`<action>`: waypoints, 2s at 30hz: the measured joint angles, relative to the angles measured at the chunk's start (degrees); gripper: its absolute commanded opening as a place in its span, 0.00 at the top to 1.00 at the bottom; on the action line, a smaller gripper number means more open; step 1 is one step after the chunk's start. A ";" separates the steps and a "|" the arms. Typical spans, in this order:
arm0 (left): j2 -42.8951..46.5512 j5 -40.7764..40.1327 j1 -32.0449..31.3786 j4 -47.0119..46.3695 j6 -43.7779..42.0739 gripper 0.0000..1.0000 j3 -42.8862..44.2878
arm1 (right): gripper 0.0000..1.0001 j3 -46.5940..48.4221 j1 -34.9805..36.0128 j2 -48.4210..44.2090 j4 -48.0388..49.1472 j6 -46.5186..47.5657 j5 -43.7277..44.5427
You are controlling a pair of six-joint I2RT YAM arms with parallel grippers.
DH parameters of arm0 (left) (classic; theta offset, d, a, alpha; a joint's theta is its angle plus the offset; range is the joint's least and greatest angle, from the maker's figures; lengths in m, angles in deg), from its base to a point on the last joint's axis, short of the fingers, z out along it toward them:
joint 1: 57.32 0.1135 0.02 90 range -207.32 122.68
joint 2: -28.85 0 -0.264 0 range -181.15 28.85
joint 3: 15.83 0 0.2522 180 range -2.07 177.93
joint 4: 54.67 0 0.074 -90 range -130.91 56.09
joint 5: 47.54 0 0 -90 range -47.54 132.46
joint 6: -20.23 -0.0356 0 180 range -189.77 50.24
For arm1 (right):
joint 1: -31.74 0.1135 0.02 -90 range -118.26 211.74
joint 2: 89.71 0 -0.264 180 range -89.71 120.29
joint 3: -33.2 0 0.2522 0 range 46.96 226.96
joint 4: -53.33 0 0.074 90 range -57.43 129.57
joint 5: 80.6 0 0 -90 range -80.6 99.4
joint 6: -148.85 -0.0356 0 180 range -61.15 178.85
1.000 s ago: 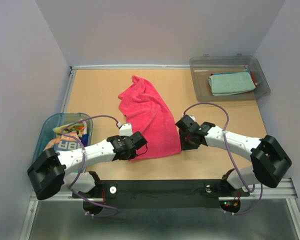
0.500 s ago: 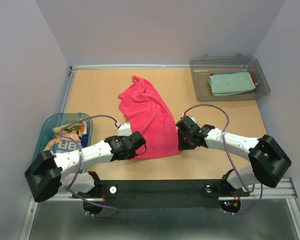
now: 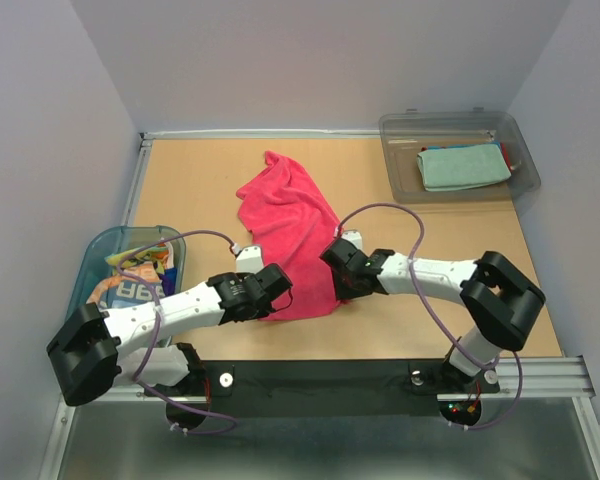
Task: Fold and stack the towels
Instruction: Flatten out the crumpled towel
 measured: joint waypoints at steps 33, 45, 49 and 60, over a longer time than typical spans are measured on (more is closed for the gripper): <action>5.55 -2.23 -0.09 -0.70 2.19 1.00 0.11 | 0.99 -1.84 -3.89 -7.78 -8.13 1.03 5.70; -4.24 -11.23 9.68 -1.84 -15.85 1.00 36.15 | 0.99 31.67 -17.29 -9.31 -11.63 16.37 5.38; -8.76 -13.73 9.77 -1.31 -24.87 1.00 57.13 | 0.99 48.74 -18.08 -7.50 -11.93 22.69 6.40; 4.37 -11.96 0.17 -12.66 -44.11 1.00 68.61 | 0.99 64.37 -17.35 -17.05 -8.26 36.20 -0.22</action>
